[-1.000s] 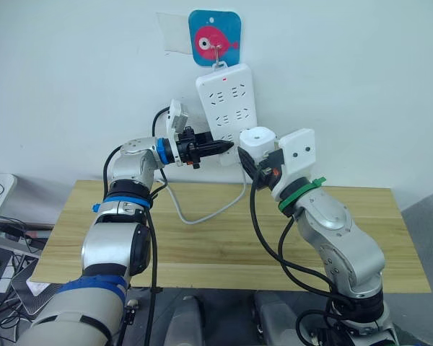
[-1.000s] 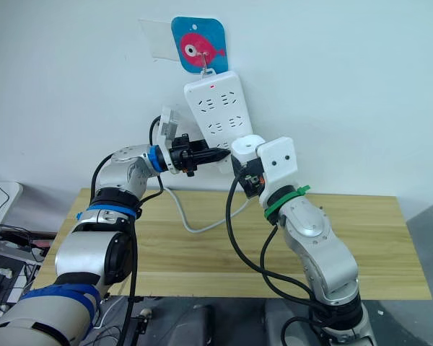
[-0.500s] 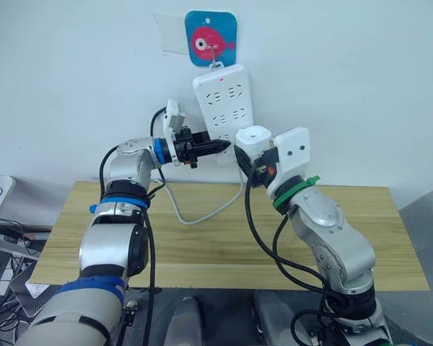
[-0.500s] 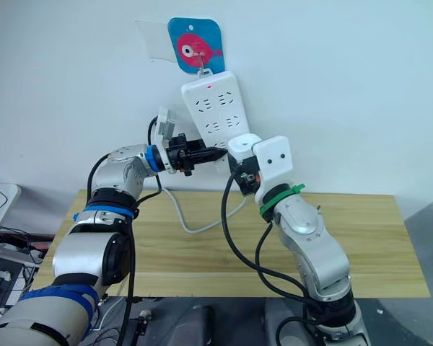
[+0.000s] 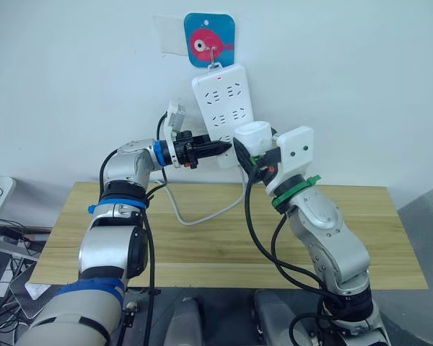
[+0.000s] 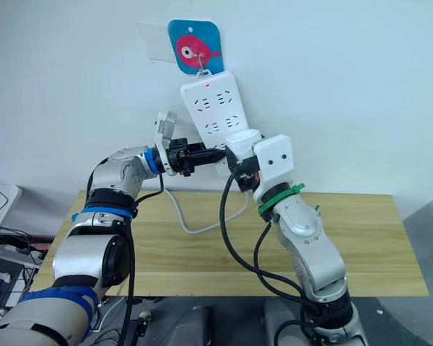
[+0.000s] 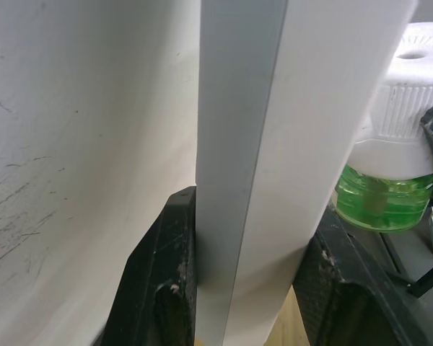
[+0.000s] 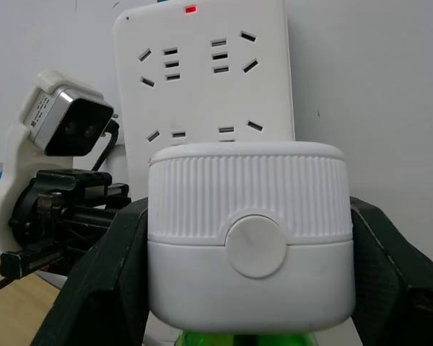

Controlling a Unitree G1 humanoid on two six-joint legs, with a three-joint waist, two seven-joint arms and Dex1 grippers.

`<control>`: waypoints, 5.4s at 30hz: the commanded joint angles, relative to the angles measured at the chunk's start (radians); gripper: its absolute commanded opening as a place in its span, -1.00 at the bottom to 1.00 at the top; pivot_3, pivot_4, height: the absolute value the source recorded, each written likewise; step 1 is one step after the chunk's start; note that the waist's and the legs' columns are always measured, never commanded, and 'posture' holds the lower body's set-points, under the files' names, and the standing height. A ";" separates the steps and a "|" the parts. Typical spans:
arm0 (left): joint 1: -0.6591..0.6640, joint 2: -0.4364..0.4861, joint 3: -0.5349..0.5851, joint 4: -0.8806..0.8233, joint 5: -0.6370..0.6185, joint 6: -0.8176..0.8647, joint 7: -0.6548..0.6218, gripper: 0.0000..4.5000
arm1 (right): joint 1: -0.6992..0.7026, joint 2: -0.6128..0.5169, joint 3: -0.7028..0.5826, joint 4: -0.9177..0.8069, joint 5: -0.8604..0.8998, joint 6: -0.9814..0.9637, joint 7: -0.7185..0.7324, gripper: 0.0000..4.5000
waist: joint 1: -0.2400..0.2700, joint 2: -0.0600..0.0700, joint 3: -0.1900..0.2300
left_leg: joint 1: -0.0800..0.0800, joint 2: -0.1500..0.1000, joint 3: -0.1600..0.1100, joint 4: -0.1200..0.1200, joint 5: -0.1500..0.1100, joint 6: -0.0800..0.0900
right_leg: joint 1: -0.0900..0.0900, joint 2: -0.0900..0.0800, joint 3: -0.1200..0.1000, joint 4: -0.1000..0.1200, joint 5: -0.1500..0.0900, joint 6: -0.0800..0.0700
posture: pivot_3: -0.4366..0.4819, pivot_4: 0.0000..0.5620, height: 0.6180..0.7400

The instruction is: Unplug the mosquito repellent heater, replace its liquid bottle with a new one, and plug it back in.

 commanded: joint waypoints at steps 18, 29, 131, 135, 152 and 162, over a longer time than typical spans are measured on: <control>-0.014 -0.032 -0.012 0.096 -0.001 -0.165 0.040 0.57 | 0.055 -0.044 -0.080 -0.046 0.029 0.130 0.047 0.38 | 0.019 -0.004 -0.003 | -0.007 -0.001 -0.001 -0.001 0.000 0.000 | -0.002 -0.002 -0.003 -0.008 0.000 0.000 | -0.09 -0.26 1.00; 0.067 0.038 0.004 0.025 -0.007 -0.214 0.103 0.98 | 0.107 -0.066 -0.190 -0.187 0.140 0.113 0.104 0.38 | 0.033 -0.004 -0.003 | -0.008 -0.001 -0.002 -0.002 0.000 0.000 | -0.003 -0.002 -0.005 -0.009 0.000 0.000 | -0.06 -0.23 1.00; 0.408 -0.220 -0.408 -0.741 0.110 -0.140 0.622 -0.02 | 0.111 0.064 -0.318 -0.186 0.492 0.251 -0.240 0.98 | 0.033 -0.003 -0.002 | -0.004 -0.002 0.001 -0.013 0.002 -0.004 | -0.003 -0.004 -0.001 -0.011 0.000 0.000 | -0.15 -0.26 1.00; 0.406 -0.221 -0.408 -0.739 0.109 -0.140 0.621 -0.02 | 0.109 0.063 -0.318 -0.182 0.491 0.249 -0.238 0.98 | 0.034 -0.003 -0.002 | -0.005 -0.002 0.001 -0.013 0.002 -0.004 | -0.003 -0.004 -0.001 -0.011 0.000 0.000 | -0.15 -0.26 1.00; 0.414 -0.219 -0.397 -0.747 0.098 -0.132 0.601 0.40 | 0.101 0.055 -0.316 -0.170 0.478 0.233 -0.211 0.33 | 0.034 -0.003 -0.002 | -0.004 -0.002 0.001 -0.013 0.002 -0.004 | -0.003 -0.004 -0.001 -0.011 0.000 0.000 | -0.12 -0.27 1.00; 0.463 0.005 -0.191 -0.731 -0.125 -0.122 0.330 1.00 | 0.114 -0.026 -0.281 -0.180 0.432 0.181 -0.150 0.33 | 0.028 -0.003 -0.002 | -0.003 -0.001 0.001 -0.014 0.002 -0.004 | -0.003 -0.004 -0.001 -0.011 0.000 -0.001 | -0.10 -0.28 1.00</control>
